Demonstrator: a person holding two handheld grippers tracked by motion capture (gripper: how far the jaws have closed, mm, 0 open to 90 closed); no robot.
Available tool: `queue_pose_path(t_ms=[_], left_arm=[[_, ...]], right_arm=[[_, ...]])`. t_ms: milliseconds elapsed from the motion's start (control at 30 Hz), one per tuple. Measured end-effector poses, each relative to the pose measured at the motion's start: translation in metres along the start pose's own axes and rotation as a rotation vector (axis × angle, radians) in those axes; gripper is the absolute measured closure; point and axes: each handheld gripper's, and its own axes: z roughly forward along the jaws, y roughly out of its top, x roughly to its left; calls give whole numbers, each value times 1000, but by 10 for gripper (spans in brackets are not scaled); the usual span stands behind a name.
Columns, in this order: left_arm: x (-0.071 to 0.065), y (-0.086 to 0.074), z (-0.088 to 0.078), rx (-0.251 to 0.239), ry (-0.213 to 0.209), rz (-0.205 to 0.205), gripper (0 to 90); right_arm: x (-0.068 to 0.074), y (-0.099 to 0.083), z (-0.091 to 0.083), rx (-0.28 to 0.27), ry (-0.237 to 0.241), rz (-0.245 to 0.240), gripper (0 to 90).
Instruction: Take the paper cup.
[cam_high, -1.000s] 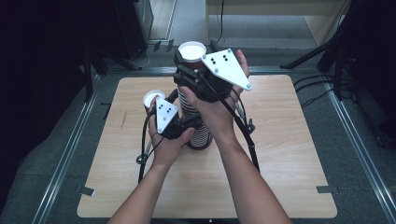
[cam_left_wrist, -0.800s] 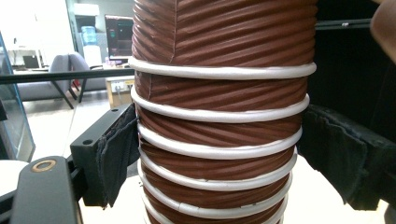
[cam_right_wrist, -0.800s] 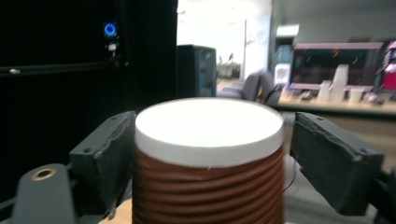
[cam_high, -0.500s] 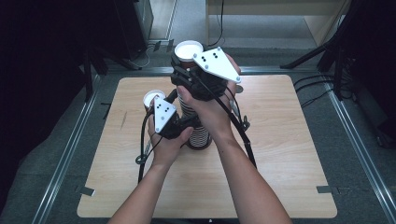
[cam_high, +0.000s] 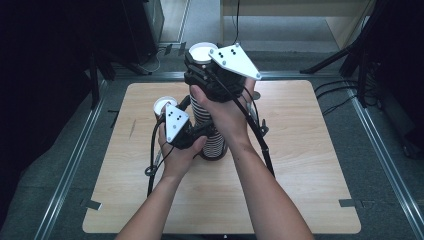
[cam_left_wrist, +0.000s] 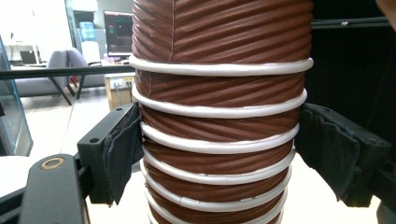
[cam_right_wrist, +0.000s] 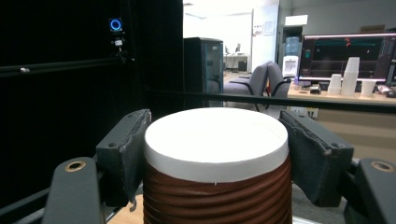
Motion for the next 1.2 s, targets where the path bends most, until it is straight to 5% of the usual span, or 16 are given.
queue_pose_path(t_ms=[333,400,433,500,533,633,767,967,1200], left_arm=[[1,-1,-1,-13,-3,1,175],[-1,-2,0,10,3,34,175],[-1,-7,-2,7,3,27,177],[-3,-10,-3,-13,12,24,178],[-5,-10,-3,-13,24,22,178],[-5,-9,-2,-3,18,24,175],[-4,-8,-4,5,13,31,167],[4,-4,-10,-39,-35,-30,94],[13,8,-25,-80,-57,-43,10]], right_arm=[[1,4,1,5,15,-26,276],[1,5,-1,-13,14,-18,277],[-3,21,-11,-89,10,9,278],[-3,29,-13,-85,0,17,278],[1,36,-8,-40,-19,3,277],[9,32,-11,-77,7,-41,276],[9,37,-15,-105,20,-21,275],[18,68,-28,-165,34,-93,274],[16,66,-33,-190,52,-93,273]])
